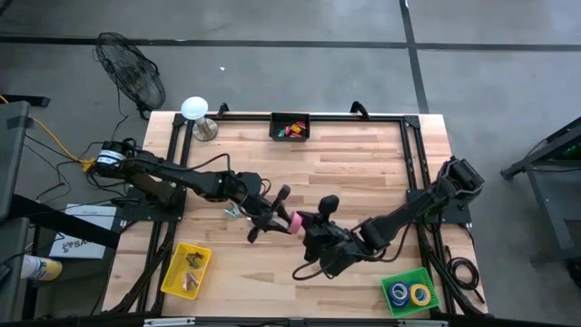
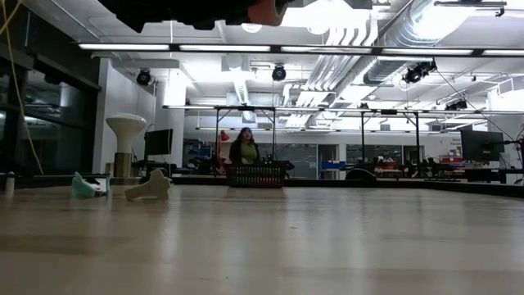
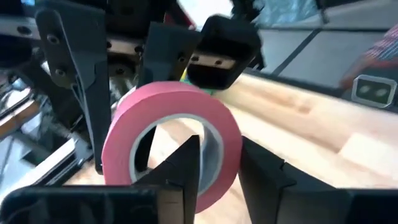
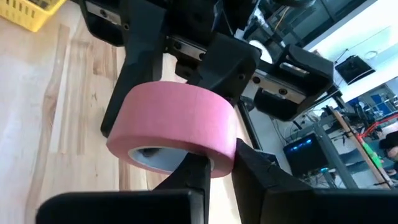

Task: Pick and place Stapler, Stapler remover, tape
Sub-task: Put the pink tape into the green bin

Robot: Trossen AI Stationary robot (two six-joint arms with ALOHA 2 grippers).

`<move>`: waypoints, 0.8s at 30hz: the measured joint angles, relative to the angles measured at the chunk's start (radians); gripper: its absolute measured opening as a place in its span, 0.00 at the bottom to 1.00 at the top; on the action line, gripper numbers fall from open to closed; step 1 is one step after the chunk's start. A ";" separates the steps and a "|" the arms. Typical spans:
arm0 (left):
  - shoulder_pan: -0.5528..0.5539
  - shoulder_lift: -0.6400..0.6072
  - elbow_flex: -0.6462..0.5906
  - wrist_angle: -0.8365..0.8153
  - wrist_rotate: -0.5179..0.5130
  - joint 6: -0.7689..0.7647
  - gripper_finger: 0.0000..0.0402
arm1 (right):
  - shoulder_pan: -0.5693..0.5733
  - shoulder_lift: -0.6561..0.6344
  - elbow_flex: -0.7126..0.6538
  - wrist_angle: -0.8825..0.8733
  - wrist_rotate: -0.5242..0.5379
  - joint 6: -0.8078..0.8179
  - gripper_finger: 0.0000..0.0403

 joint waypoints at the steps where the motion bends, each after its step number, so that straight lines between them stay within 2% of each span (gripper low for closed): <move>1: 0.000 0.000 0.000 -0.003 -0.022 0.003 0.26 | -0.004 0.000 0.000 -0.004 -0.013 0.005 0.08; 7: 0.000 -0.009 -0.001 -0.011 -0.132 0.059 0.43 | -0.035 -0.009 0.000 -0.101 -0.063 0.143 0.08; 11: 0.001 -0.033 -0.002 -0.075 -0.202 0.083 0.56 | -0.056 -0.015 0.000 -0.183 -0.101 0.236 0.08; 13: 0.001 -0.053 -0.002 -0.126 -0.264 0.086 0.61 | -0.064 -0.027 0.001 -0.235 -0.157 0.292 0.08; 18: 0.005 -0.109 0.001 -0.256 -0.396 0.079 0.64 | -0.063 -0.072 0.000 -0.404 -0.292 0.473 0.08; 24: 0.003 -0.138 0.004 -0.395 -0.448 0.055 0.65 | -0.055 -0.133 0.000 -0.693 -0.544 0.758 0.08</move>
